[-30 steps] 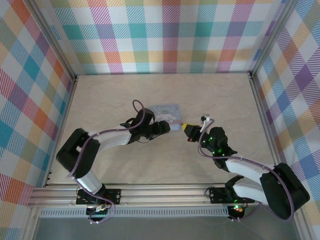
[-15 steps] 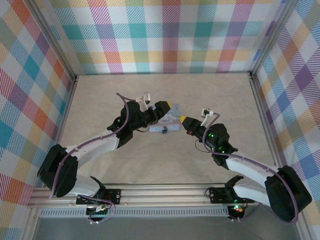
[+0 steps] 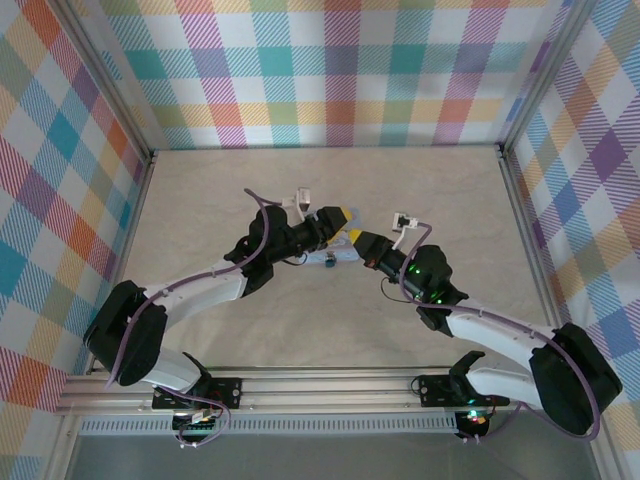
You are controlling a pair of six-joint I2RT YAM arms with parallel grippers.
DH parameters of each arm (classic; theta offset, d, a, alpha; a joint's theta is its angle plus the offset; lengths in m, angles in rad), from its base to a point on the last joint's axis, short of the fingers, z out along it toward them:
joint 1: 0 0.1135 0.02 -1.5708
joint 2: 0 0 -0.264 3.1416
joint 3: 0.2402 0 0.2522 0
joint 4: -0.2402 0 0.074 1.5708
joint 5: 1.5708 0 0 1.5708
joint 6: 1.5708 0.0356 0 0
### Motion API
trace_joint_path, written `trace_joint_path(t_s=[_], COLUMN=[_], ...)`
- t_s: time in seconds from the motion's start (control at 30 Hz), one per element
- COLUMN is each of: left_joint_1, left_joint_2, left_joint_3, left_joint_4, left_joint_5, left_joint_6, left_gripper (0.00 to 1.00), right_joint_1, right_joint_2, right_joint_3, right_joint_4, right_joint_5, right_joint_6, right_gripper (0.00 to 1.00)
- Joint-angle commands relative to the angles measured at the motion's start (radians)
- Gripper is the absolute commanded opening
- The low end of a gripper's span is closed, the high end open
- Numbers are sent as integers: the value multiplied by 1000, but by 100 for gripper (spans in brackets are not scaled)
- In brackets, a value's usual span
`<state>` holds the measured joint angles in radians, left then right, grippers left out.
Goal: Unlock the padlock with the key
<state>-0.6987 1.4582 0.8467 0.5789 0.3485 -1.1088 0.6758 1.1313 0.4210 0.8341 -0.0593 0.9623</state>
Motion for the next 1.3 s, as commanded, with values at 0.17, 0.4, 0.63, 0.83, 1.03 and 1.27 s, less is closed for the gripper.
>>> trace_joint_path(t_s=[0.17,0.4,0.63,0.83,1.03,1.27], left_joint_1=[-11,-11,18,54,58,57], left_joint_2=[1,-26,-67,-85,-58,-50], left_joint_3=[16,23,92,254,375,396], left_joint_4=[25,-49,-219,-568,-781,-800], left_joint_5=[4,-22,46,234,372,415], left_joint_6=[5,63,227,518,723,752], left_gripper=[25,0,0,0,0,0], right_joint_1=[22,22,-43,-234,-260,-248], right_joint_2=[16,-40,-112,-212,-221,-108], right_joint_3=[38,21,48,47,115,145], right_joint_4=[12,-69,-270,-361,-421,-288], right_joint_5=[54,71,-160,-524,-706,-751], right_joint_6=[20,4,-133,-241,-326,-257], right_gripper=[0,0,28,48,58,58])
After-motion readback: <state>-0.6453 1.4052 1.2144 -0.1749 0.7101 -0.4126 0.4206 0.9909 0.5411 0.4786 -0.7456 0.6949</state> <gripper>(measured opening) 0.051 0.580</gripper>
